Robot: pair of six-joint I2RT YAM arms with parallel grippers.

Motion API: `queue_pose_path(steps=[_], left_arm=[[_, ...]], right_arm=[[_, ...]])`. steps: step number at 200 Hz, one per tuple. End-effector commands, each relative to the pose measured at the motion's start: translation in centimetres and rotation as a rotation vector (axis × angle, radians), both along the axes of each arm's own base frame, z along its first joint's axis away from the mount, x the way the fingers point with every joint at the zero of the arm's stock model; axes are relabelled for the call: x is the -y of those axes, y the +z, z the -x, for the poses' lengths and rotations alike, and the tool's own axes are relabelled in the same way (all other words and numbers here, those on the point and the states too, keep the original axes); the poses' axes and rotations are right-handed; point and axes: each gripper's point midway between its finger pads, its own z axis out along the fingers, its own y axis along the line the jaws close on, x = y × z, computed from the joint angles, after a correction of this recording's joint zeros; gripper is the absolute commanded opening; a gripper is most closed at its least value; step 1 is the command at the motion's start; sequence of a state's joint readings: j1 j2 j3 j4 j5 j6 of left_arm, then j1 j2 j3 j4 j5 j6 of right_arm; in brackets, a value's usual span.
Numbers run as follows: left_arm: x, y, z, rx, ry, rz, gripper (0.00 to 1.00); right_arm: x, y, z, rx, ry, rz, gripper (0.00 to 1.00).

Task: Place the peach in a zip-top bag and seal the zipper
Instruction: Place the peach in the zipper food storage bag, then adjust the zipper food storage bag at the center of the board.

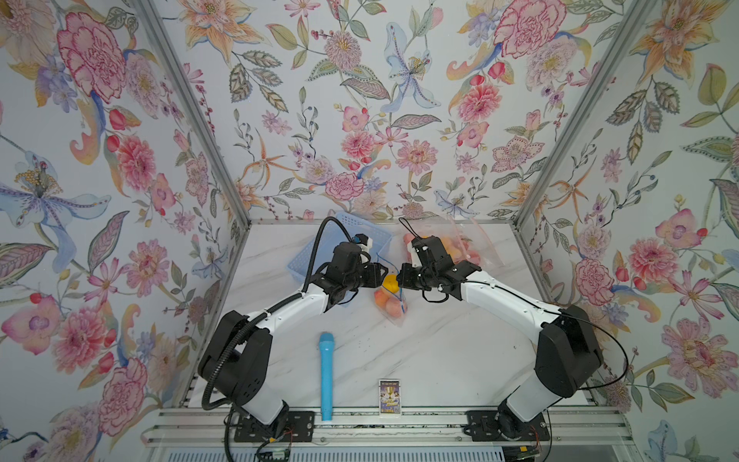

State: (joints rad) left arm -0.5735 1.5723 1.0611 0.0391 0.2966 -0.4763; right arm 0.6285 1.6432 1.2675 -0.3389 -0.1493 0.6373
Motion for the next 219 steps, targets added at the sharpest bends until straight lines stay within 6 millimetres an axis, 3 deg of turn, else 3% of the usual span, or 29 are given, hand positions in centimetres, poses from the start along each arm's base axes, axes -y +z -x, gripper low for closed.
queue_pose_path(steps=[1, 32, 73, 107, 133, 178, 188, 194, 219], left_arm=[[-1.6, 3.0, 0.0, 0.09, 0.09, 0.017, 0.58], [-2.7, 2.5, 0.5, 0.088, 0.146, 0.014, 0.68], [-2.3, 0.5, 1.0, 0.045, 0.145, 0.039, 0.67], [-1.8, 0.3, 1.6, 0.056, 0.133, 0.046, 0.67], [-1.0, -0.2, 2.0, 0.051, 0.122, 0.059, 0.66], [1.1, -1.1, 1.5, 0.019, 0.077, 0.104, 0.52], [1.6, -0.6, 1.2, 0.026, 0.065, 0.115, 0.48], [2.0, -1.9, 0.9, 0.005, 0.059, 0.1, 0.46], [3.4, -1.3, 0.1, 0.016, 0.017, 0.117, 0.35]], right_arm=[[0.1, 0.2, 0.1, 0.014, -0.002, -0.002, 0.09], [0.1, 0.4, 0.2, 0.019, -0.003, -0.005, 0.13], [-0.2, 0.4, 0.4, 0.011, 0.006, -0.011, 0.17], [-0.3, 0.2, 0.5, 0.003, 0.011, -0.008, 0.27], [-0.3, 0.0, 0.6, -0.002, 0.013, -0.006, 0.29], [-0.6, -0.2, 0.9, -0.02, 0.024, -0.017, 0.19], [-0.6, -0.3, 1.1, -0.025, 0.026, -0.017, 0.17], [-0.6, -0.3, 1.2, -0.028, 0.024, -0.018, 0.16], [-0.4, -0.4, 1.8, -0.036, 0.012, -0.024, 0.15]])
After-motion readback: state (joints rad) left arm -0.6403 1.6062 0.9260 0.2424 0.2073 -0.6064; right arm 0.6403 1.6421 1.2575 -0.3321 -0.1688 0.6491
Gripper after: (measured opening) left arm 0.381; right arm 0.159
